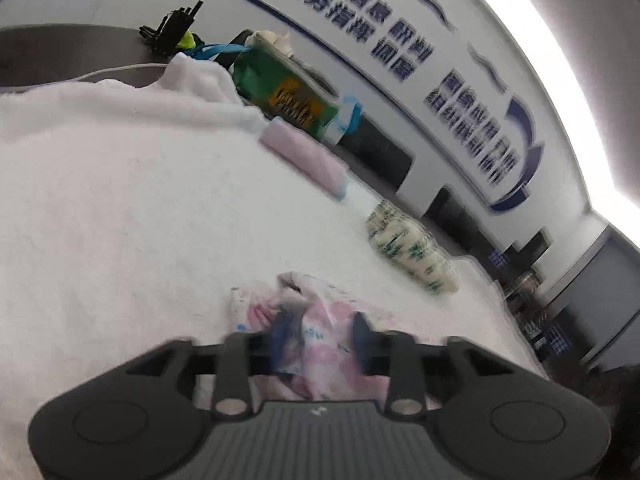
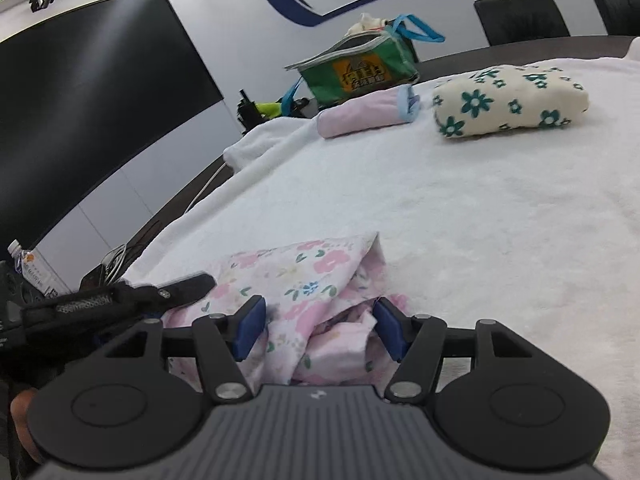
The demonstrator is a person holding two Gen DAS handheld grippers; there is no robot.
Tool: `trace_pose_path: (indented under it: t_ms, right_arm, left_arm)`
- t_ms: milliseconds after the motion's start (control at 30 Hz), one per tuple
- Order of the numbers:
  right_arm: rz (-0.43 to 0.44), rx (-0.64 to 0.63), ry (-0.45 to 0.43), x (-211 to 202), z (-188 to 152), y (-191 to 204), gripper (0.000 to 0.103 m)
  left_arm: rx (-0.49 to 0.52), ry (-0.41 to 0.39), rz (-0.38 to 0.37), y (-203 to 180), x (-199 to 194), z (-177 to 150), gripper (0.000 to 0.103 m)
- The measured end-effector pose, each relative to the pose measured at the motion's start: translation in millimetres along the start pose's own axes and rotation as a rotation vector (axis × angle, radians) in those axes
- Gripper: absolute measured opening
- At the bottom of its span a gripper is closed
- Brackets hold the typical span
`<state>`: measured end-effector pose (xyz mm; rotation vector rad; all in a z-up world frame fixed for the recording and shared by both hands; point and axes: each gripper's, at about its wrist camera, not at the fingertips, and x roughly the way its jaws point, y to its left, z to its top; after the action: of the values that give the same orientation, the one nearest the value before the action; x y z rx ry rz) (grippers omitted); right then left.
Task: Fold clothes
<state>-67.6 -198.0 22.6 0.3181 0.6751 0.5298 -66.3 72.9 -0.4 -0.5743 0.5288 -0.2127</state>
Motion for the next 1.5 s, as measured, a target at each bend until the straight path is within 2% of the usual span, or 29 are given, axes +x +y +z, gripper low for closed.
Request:
trace_pose_path:
  t_ms: [67, 133, 167, 200, 233, 267, 333, 400, 467, 567, 600, 633, 700, 767, 800, 833, 933, 1000, 1033, 1067, 1100, 1133, 1200, 1233, 1267, 1333, 1433, 1500]
  right_arm:
    - [0.008, -0.007, -0.006, -1, 0, 2, 0.061]
    - [0.01, -0.006, -0.013, -3, 2, 1, 0.061]
    - [0.011, -0.001, -0.013, -2, 3, 1, 0.061]
    - [0.012, 0.004, -0.012, -1, 3, 0, 0.061]
    - [0.017, 0.01, -0.007, 1, 3, -1, 0.054]
    - [0.022, 0.015, -0.002, 3, 3, -1, 0.043]
    - [0.027, 0.011, 0.003, 3, 2, 1, 0.032]
    - [0.025, 0.0, 0.0, 3, 2, 5, 0.032]
    - [0.036, 0.007, -0.004, 0, 3, 4, 0.03]
    - [0.063, 0.033, -0.004, 0, 4, -2, 0.029]
    - [0.066, 0.039, 0.001, 2, 4, -3, 0.03]
    - [0.065, 0.044, 0.0, 2, 4, -4, 0.033]
    - [0.058, 0.04, 0.0, -1, 5, -4, 0.04]
    - [0.028, 0.025, -0.019, -10, 7, -3, 0.054]
    - [0.013, 0.017, -0.028, -14, 8, -3, 0.059]
    - [-0.001, 0.01, -0.037, -18, 9, -3, 0.066]
    - [0.04, 0.069, -0.004, -7, 6, -8, 0.066]
    - [0.067, 0.109, 0.018, 1, 4, -12, 0.061]
    - [0.08, 0.128, 0.03, 5, 3, -14, 0.054]
    - [0.094, 0.148, 0.041, 8, 2, -16, 0.043]
    - [0.107, 0.167, 0.051, 12, 1, -17, 0.037]
    - [0.116, 0.178, 0.05, 12, 0, -19, 0.034]
    - [0.134, 0.2, 0.046, 13, -2, -21, 0.027]
    - [0.159, 0.215, 0.039, 9, -1, -23, 0.019]
    - [0.184, 0.23, 0.031, 5, 0, -24, 0.016]
    - [0.222, 0.236, 0.005, -7, 6, -25, 0.015]
    - [0.232, 0.161, -0.094, -39, 38, -17, 0.015]
    - [0.196, 0.088, -0.174, -60, 75, -15, 0.015]
  left_arm:
    - [0.033, -0.076, 0.059, -1, -12, 0, 0.063]
    - [0.076, -0.066, 0.081, -4, -10, 2, 0.063]
    - [0.075, -0.033, 0.063, -5, -6, 2, 0.053]
    - [0.058, 0.011, 0.027, -4, -1, 1, 0.037]
    - [0.045, 0.064, -0.004, -5, 6, 1, 0.004]
    - [0.029, 0.089, -0.01, -6, 11, -1, 0.006]
    - [-0.01, 0.097, -0.006, -7, 14, -3, 0.005]
    - [-0.083, 0.116, -0.075, -1, 12, -2, 0.005]
    - [-0.181, 0.159, -0.188, 13, 13, 2, 0.005]
    - [-0.344, 0.218, -0.226, 41, 23, -2, 0.006]
    - [-0.37, 0.211, -0.226, 47, 22, -2, 0.006]
    - [-0.376, 0.185, -0.219, 51, 18, -1, 0.008]
    - [-0.338, 0.103, -0.178, 50, -1, 1, 0.026]
    - [-0.218, 0.02, -0.084, 41, -19, 6, 0.085]
    - [-0.16, 0.001, -0.027, 35, -24, 9, 0.092]
    - [-0.11, 0.015, 0.015, 30, -22, 13, 0.092]
    - [-0.069, 0.157, -0.039, 26, 4, 25, 0.092]
    - [-0.022, 0.2, -0.038, 19, 16, 27, 0.09]
    - [0.008, 0.227, -0.047, 14, 21, 27, 0.076]
    - [0.006, 0.268, -0.076, 12, 24, 26, 0.053]
    - [-0.033, 0.306, -0.107, 13, 27, 24, 0.049]
    - [-0.054, 0.31, -0.115, 13, 28, 23, 0.049]
    - [-0.063, 0.307, -0.129, 12, 24, 22, 0.042]
    - [-0.095, 0.314, -0.162, 13, 20, 22, 0.031]
    - [-0.128, 0.322, -0.195, 13, 16, 23, 0.024]
    - [-0.159, 0.319, -0.259, 3, 14, 34, 0.023]
    - [-0.063, 0.28, -0.317, -45, 21, 75, 0.022]
    - [0.008, 0.254, -0.358, -87, 34, 114, 0.022]
